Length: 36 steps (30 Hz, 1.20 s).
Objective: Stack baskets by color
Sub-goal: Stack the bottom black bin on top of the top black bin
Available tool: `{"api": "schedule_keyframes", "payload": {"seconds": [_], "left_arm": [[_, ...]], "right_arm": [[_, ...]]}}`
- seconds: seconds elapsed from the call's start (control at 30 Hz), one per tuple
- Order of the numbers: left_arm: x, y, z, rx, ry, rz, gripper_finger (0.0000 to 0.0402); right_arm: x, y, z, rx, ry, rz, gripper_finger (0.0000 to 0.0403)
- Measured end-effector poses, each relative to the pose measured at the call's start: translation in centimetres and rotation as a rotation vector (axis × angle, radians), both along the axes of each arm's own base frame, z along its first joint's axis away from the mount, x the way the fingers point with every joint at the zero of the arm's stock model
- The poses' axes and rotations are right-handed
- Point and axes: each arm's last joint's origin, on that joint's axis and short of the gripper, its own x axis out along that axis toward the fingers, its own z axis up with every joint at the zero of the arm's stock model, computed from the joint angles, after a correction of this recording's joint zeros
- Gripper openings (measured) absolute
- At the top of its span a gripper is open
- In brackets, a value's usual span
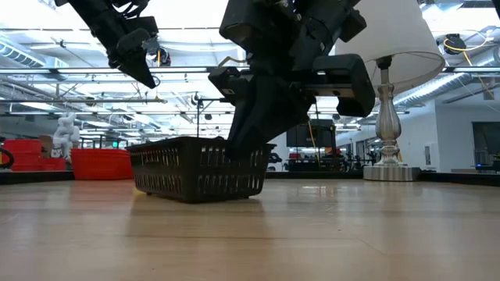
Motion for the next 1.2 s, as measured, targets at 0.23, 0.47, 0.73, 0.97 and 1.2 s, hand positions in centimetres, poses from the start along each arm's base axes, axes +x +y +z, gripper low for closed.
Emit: {"api": "schedule_keyframes", "payload": {"seconds": [0.23,0.47,0.73,0.97,1.2], "left_arm": [[0.0,0.0,0.0,0.000,-0.001,0.001,0.0019],[0.0,0.0,0.0,0.001,-0.001,0.000,0.0019],[0.1,0.0,0.1,0.007,-0.014,0.000,0.0019],[0.1,0.1,0.1,0.007,-0.020,0.002,0.0019],[0.2,0.1,0.2,0.002,-0.035,0.012,0.0019]], "right_arm": [[0.0,-0.2,0.0,-0.003,0.000,-0.009,0.0011],[0.0,-0.6,0.7,-0.016,-0.018,-0.057,0.0009],[-0.4,-1.4,3.5,-0.076,-0.104,-0.168,0.0008],[-0.9,-3.7,6.4,-0.152,-0.201,-0.372,0.0008],[-1.3,-7.3,8.7,-0.143,-0.265,-0.472,0.0008]]}}
